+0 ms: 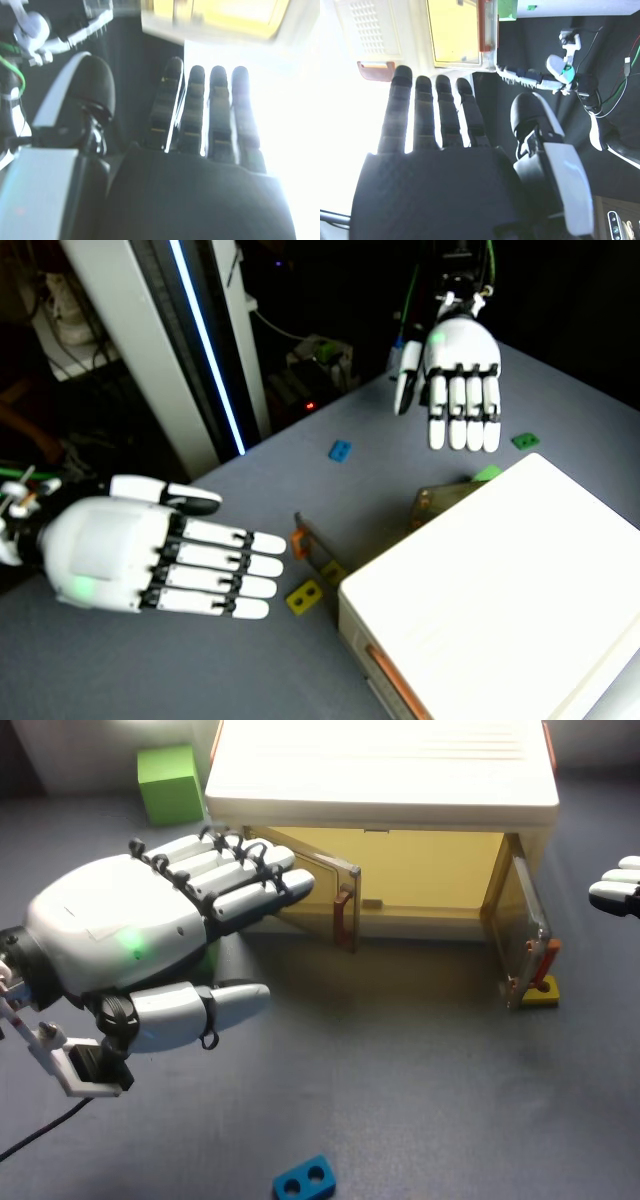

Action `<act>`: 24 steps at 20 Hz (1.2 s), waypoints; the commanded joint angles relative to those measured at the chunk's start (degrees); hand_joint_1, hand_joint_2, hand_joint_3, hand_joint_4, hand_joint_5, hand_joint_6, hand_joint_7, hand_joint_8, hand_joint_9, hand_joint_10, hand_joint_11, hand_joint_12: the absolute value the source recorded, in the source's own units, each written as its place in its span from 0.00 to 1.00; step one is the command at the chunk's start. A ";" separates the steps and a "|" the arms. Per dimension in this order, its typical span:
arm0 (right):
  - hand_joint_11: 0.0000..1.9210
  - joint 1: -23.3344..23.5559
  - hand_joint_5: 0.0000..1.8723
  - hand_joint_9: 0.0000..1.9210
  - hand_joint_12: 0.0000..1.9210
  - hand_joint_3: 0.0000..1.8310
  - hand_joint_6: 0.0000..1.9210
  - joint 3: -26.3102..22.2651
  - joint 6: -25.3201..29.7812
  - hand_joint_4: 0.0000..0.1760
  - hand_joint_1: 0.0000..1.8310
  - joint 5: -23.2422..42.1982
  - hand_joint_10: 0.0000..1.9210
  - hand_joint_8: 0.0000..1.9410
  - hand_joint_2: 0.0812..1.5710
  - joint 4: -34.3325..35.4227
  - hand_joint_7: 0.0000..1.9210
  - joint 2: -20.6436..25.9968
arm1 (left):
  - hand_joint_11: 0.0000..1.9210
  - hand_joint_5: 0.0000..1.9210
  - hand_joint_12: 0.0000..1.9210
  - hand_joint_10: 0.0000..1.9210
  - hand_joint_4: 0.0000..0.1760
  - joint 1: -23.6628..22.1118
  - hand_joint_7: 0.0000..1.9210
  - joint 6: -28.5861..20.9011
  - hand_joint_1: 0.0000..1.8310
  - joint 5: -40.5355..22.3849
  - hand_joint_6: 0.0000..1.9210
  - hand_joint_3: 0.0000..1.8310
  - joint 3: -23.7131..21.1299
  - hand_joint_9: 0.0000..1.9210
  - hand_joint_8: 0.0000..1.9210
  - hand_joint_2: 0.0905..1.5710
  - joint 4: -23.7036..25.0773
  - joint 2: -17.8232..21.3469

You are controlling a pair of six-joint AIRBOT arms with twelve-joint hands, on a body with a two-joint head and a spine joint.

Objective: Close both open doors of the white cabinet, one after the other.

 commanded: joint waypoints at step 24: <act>0.08 0.57 0.08 0.03 0.00 0.00 0.00 0.42 1.09 0.00 0.00 6.42 0.00 0.00 0.96 1.26 0.07 -0.65 | 0.00 0.03 0.17 0.00 0.00 1.34 0.02 -0.82 0.00 -12.40 0.00 0.00 -0.14 0.04 0.00 0.95 -2.49 -0.47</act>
